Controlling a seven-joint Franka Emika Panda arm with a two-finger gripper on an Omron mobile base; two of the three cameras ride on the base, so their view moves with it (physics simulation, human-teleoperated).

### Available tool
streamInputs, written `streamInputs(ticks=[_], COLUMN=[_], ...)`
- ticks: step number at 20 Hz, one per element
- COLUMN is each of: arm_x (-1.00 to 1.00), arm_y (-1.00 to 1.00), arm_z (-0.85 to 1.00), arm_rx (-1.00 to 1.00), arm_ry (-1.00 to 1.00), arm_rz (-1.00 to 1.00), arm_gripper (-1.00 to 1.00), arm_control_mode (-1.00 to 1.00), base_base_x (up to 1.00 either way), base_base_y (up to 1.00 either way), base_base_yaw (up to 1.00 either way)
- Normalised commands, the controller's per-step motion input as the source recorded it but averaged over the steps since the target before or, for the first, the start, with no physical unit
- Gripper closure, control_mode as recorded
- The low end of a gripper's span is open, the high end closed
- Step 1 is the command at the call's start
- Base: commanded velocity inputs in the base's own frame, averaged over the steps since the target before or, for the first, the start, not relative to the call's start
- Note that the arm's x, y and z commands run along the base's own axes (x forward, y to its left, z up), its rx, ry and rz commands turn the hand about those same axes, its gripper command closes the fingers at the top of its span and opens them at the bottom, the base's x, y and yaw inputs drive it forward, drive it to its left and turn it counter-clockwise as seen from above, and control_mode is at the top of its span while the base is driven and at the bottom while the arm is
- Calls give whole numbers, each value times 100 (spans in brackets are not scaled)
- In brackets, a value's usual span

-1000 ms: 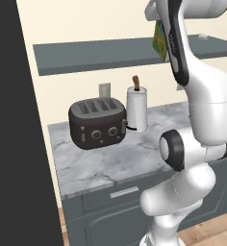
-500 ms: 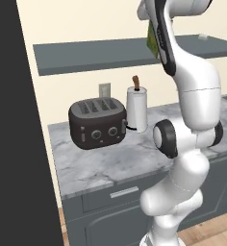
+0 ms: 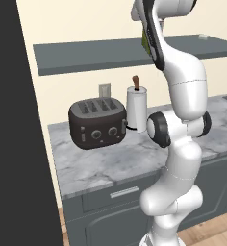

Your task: Pick the yogurt and cereal from the counter and place them in the cabinets closest to them.

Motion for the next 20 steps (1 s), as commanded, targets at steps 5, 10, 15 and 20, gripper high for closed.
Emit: streamInputs(ticks=[5,10,15,20], arm_x=[54,56,49,52], arm_y=[5,2,0,0], arm_z=[0,0,0,0], arm_rx=[0,0,0,0], arm_ry=[5,6,7,8], arm_rz=[-3,-2,-1,-1], arm_gripper=[100,100,100,100], arm_control_mode=[-100,-100,-100,-100], base_base_x=[0,0,0,0], base_base_y=[0,0,0,0], base_base_yaw=[0,0,0,0])
